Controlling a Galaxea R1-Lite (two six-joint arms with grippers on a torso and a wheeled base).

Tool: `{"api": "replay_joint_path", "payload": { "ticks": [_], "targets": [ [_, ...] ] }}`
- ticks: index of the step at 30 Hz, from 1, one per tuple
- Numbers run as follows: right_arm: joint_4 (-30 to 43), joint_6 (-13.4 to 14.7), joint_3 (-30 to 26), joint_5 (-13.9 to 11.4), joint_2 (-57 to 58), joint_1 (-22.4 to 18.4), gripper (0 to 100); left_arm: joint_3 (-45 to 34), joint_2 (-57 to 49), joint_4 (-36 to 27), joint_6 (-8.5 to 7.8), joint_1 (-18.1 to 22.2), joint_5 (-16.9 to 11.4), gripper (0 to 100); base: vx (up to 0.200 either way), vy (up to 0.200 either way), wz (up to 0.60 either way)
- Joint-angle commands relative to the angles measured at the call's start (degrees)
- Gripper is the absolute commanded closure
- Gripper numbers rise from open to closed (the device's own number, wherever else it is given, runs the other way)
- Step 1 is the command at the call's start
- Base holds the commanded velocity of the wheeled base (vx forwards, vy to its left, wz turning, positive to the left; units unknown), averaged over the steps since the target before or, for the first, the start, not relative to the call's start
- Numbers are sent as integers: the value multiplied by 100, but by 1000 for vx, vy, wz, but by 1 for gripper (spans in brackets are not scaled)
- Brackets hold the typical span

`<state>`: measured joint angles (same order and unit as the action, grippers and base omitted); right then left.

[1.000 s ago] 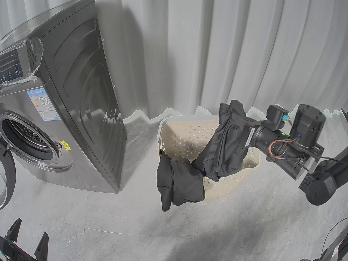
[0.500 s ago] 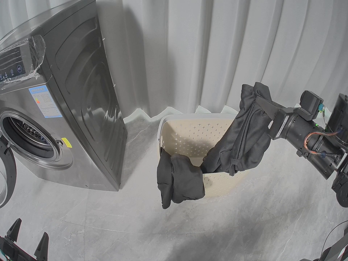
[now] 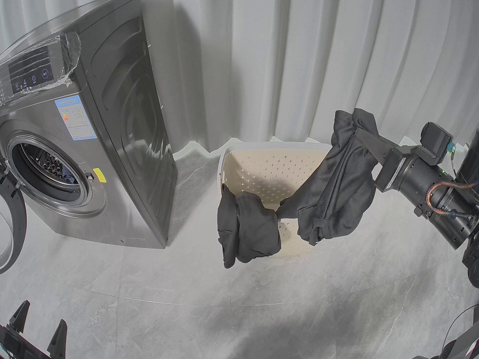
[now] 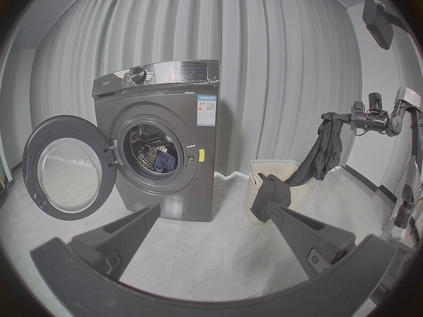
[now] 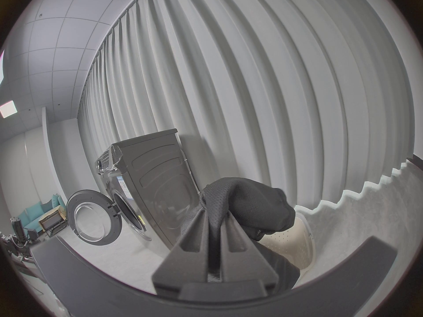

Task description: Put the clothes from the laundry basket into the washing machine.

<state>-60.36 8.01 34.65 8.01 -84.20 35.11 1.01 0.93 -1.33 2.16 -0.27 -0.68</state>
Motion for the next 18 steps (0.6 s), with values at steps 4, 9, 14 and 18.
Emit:
{"api": "replay_joint_path", "payload": {
  "ticks": [4,9,14,18],
  "targets": [
    [-11,-1,25,-1,-9,66,100,-57,-93,1,4,-8,-2,0,0,200,0],
    [-11,-1,7,16,-17,163,100,-57,-93,1,13,0,-2,0,0,200,0],
    [-20,-1,-2,8,-35,181,100,-57,-93,1,13,0,-2,0,0,200,0],
    [-29,-1,25,8,-26,224,100,-57,-93,1,13,0,-2,0,0,200,0]
  ]
}}
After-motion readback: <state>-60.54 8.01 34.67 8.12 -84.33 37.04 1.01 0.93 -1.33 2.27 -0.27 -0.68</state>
